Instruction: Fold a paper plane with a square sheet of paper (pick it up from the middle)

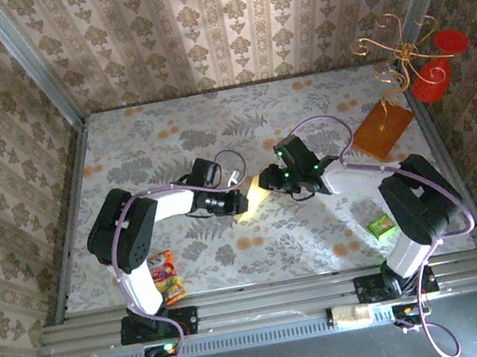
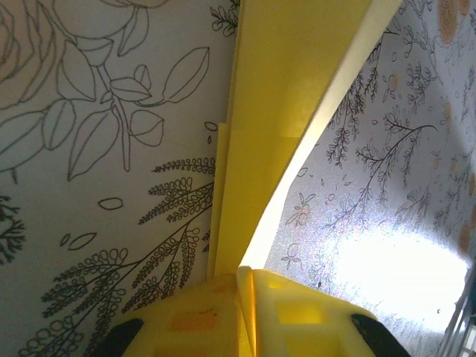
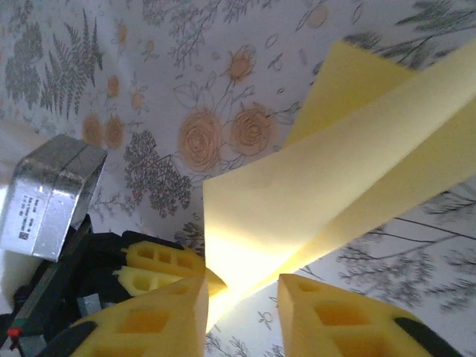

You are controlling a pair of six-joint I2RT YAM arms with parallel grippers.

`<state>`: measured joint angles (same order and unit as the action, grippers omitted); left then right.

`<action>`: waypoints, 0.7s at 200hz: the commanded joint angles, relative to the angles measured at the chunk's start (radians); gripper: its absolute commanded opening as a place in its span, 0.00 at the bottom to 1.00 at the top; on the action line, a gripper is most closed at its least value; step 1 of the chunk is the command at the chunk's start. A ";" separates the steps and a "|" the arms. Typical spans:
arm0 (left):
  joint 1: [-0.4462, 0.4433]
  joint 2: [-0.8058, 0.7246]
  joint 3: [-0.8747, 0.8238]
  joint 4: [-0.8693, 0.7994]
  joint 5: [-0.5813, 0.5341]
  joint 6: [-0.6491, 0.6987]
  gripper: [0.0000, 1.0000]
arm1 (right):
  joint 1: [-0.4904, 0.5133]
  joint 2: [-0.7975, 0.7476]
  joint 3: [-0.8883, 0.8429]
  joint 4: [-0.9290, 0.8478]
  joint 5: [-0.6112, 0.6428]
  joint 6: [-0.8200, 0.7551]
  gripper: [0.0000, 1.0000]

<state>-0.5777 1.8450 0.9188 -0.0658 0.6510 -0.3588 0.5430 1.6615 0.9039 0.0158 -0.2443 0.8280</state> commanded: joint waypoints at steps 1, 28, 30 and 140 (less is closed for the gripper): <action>-0.002 0.052 0.022 -0.055 -0.014 -0.008 0.13 | 0.014 0.054 0.046 0.050 -0.039 0.063 0.25; -0.002 0.057 0.035 -0.082 0.016 -0.004 0.13 | 0.026 0.094 0.071 0.037 -0.026 0.074 0.21; -0.002 0.058 0.036 -0.083 0.017 -0.004 0.13 | 0.026 0.096 0.071 0.034 -0.025 0.073 0.21; -0.002 0.066 0.060 -0.124 0.012 0.004 0.13 | 0.054 0.184 0.190 -0.164 0.148 0.062 0.21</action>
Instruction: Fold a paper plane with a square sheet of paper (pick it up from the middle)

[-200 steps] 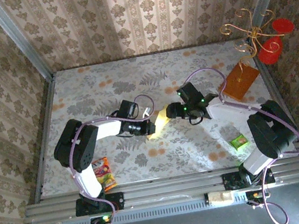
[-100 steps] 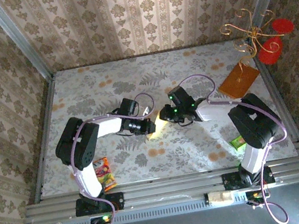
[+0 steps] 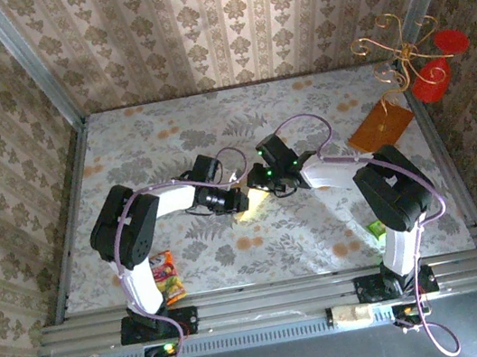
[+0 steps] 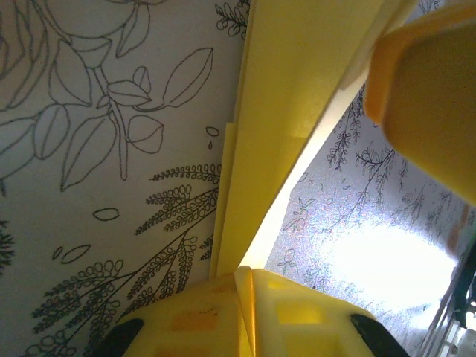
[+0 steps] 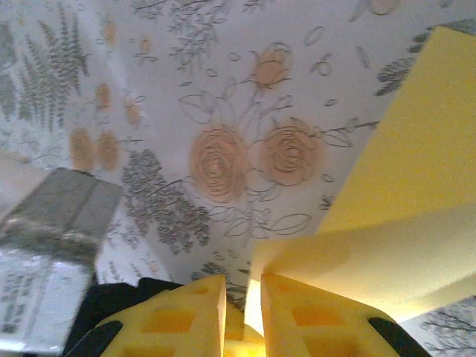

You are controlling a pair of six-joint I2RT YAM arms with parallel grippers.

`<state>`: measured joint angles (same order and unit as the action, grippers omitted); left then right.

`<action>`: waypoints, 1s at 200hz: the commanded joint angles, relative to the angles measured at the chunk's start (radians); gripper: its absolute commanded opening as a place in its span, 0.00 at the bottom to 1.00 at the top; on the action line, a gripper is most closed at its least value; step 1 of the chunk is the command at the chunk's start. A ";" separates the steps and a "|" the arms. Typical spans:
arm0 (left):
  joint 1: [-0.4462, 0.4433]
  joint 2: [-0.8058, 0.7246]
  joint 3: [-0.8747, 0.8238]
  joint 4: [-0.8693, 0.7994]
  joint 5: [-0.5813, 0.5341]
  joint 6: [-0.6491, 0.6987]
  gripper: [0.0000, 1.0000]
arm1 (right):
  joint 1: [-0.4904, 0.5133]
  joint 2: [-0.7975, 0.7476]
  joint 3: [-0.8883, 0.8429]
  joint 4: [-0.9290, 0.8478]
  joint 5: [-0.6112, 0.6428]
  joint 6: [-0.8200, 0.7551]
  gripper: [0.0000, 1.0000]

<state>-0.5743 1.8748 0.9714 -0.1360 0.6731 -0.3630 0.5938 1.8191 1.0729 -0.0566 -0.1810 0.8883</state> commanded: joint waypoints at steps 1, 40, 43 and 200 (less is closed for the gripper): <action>-0.006 0.037 0.006 -0.055 -0.009 0.008 0.13 | 0.004 0.026 0.021 -0.092 0.086 0.001 0.21; -0.006 0.038 0.007 -0.067 -0.017 0.017 0.13 | -0.004 0.050 0.038 -0.114 0.108 -0.017 0.21; -0.006 0.037 0.006 -0.068 -0.021 0.018 0.13 | -0.004 0.052 0.039 -0.116 0.110 -0.019 0.21; -0.010 0.058 0.008 -0.094 -0.058 0.031 0.12 | -0.038 0.044 0.023 -0.107 0.101 -0.052 0.21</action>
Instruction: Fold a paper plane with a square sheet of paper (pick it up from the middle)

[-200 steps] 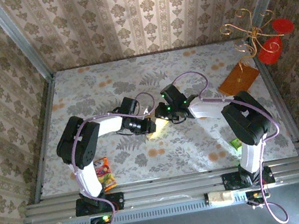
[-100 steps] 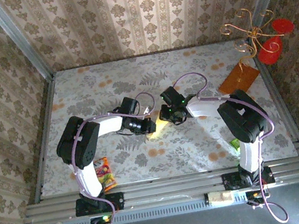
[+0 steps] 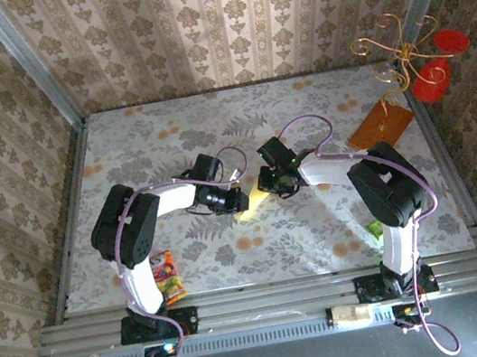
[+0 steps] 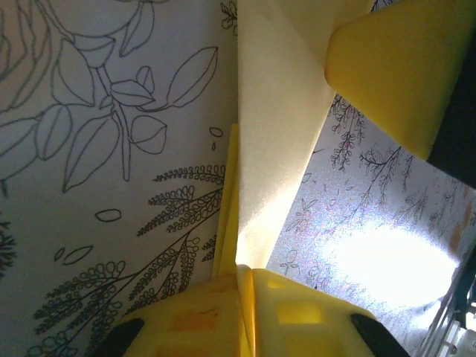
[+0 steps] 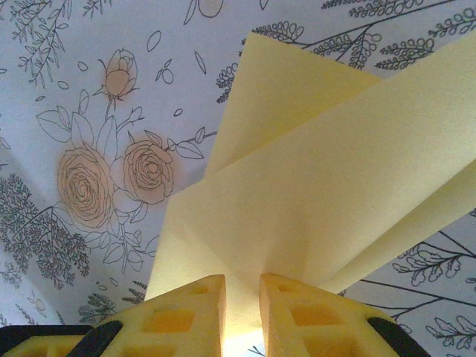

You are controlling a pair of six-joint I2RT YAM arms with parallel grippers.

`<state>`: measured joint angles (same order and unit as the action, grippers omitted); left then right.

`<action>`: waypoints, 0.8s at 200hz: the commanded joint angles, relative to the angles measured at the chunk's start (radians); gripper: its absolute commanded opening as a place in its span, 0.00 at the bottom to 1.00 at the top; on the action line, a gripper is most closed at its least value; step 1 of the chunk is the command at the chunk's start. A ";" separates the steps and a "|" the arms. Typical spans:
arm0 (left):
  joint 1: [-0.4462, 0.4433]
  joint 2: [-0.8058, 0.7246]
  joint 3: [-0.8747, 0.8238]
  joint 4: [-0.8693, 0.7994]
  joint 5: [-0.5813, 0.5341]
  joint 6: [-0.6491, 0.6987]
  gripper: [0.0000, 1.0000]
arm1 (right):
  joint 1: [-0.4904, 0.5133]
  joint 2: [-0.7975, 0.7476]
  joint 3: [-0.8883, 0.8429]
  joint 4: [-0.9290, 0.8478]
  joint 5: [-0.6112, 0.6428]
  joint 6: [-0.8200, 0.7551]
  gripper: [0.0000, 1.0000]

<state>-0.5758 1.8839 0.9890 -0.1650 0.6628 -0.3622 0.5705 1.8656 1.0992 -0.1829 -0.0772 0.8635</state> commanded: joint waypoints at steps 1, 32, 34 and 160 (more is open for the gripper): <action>-0.009 0.049 -0.010 -0.065 -0.048 0.031 0.12 | -0.015 -0.005 -0.004 0.022 -0.005 -0.027 0.21; -0.009 0.050 -0.007 -0.065 -0.049 0.030 0.12 | -0.020 -0.066 -0.050 0.116 -0.086 -0.057 0.23; -0.009 0.050 -0.007 -0.065 -0.049 0.031 0.12 | -0.020 -0.067 -0.052 0.121 -0.094 -0.057 0.24; -0.009 0.063 -0.001 -0.065 -0.045 0.026 0.12 | -0.001 0.017 -0.048 0.151 -0.153 0.018 0.21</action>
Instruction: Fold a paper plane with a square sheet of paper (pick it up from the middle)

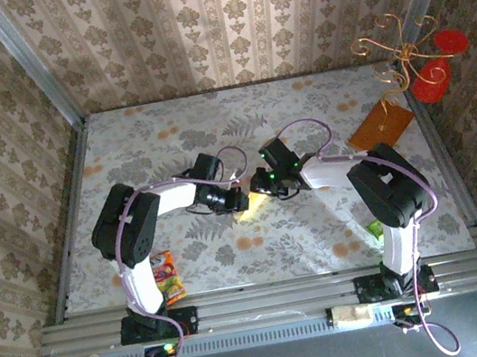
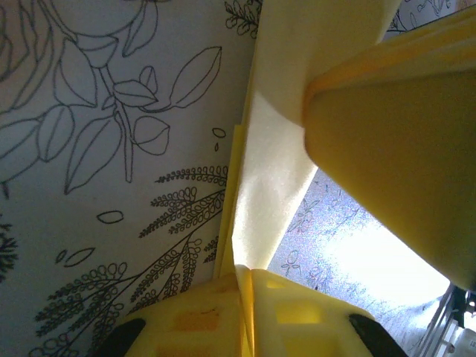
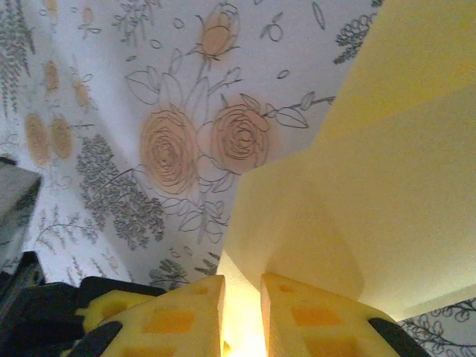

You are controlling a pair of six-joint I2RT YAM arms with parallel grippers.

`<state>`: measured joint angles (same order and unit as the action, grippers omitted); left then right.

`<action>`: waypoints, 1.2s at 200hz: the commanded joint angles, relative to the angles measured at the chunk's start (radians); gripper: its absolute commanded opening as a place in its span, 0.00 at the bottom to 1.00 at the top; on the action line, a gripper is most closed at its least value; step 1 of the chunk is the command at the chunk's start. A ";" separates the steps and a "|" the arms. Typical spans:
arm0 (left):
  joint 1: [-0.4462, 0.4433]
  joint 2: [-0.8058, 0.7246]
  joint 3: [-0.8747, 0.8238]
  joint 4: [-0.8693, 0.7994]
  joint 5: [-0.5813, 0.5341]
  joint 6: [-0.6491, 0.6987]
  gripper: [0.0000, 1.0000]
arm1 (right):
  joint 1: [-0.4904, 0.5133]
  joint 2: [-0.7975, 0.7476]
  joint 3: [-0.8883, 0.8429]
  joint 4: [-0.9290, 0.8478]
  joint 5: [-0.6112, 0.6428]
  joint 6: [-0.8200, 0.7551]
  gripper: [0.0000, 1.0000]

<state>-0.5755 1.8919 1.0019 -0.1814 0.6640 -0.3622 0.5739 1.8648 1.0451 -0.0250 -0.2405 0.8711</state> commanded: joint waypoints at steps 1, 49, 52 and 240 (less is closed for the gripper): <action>-0.009 0.055 -0.015 -0.048 -0.047 0.025 0.12 | -0.006 0.018 0.006 -0.006 0.010 0.010 0.21; -0.007 0.051 -0.022 -0.029 -0.027 0.025 0.12 | -0.015 0.032 0.021 -0.009 0.001 -0.005 0.21; -0.007 0.050 -0.021 -0.028 -0.027 0.026 0.12 | -0.015 0.034 0.021 -0.009 0.000 -0.005 0.21; -0.002 0.025 -0.032 -0.028 -0.003 0.020 0.14 | -0.045 0.056 -0.053 0.022 -0.024 -0.054 0.21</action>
<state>-0.5732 1.8954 1.0019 -0.1757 0.6834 -0.3622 0.5426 1.8938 1.0382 -0.0154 -0.2596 0.8513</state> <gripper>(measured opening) 0.132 0.207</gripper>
